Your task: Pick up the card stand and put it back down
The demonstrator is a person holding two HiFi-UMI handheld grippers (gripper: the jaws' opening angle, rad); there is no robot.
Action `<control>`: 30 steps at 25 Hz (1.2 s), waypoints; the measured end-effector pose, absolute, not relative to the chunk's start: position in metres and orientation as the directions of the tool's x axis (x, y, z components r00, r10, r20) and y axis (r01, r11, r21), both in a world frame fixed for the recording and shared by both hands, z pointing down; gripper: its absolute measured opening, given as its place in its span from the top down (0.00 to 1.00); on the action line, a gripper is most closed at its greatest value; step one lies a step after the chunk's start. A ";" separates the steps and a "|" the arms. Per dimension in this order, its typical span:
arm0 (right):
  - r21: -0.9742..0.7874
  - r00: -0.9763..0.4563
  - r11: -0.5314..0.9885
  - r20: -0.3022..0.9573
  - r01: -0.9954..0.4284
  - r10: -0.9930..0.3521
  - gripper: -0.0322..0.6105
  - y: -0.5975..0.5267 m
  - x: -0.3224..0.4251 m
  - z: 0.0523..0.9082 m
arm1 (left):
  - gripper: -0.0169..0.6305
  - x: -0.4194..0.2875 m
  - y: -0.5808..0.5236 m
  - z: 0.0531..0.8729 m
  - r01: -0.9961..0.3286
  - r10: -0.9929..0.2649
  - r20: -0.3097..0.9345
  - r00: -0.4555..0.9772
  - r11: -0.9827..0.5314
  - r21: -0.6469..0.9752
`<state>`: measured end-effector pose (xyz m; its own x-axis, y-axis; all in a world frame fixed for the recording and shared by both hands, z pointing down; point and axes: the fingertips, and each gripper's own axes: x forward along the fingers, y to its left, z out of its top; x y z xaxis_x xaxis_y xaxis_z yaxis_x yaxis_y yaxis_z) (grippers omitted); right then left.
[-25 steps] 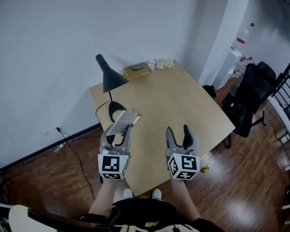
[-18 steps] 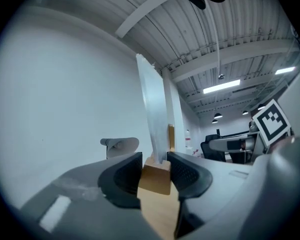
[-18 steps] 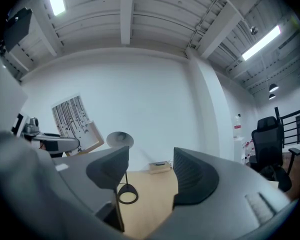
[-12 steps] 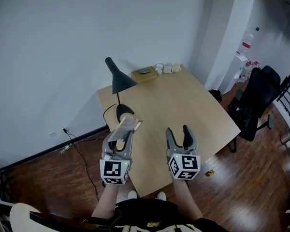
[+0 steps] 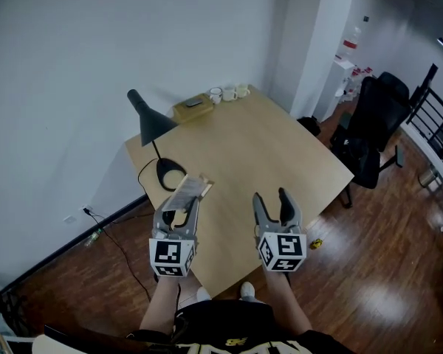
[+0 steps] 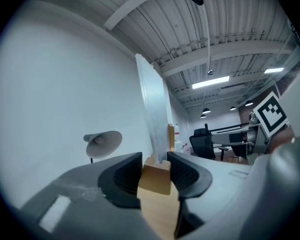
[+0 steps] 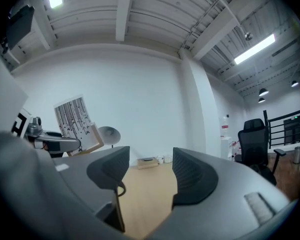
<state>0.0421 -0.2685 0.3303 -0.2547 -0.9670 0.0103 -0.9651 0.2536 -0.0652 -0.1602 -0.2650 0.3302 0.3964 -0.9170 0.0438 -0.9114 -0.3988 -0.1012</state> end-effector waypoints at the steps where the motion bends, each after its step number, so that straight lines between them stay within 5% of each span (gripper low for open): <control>1: -0.068 -0.230 0.228 0.016 -0.971 -0.973 0.52 -0.267 0.053 0.334 | 0.72 -0.150 -0.269 0.335 -0.899 -0.905 0.055 0.422 -0.425 -0.100; 17: -0.117 0.176 -0.197 0.170 -0.973 -0.969 0.52 -0.171 0.238 0.405 | 0.72 0.067 -0.307 0.422 -0.538 -0.546 0.274 0.792 -0.836 -0.111; 25: -0.142 0.190 -0.238 0.289 -0.961 -0.938 0.52 -0.146 0.271 0.475 | 0.75 0.153 -0.334 0.537 -0.363 -0.366 0.452 0.814 -0.927 -0.096; 30: -0.187 0.144 -0.237 0.408 -0.953 -0.901 0.52 -0.157 0.276 0.554 | 0.74 0.187 -0.376 0.612 -0.388 -0.333 0.386 0.860 -0.919 0.074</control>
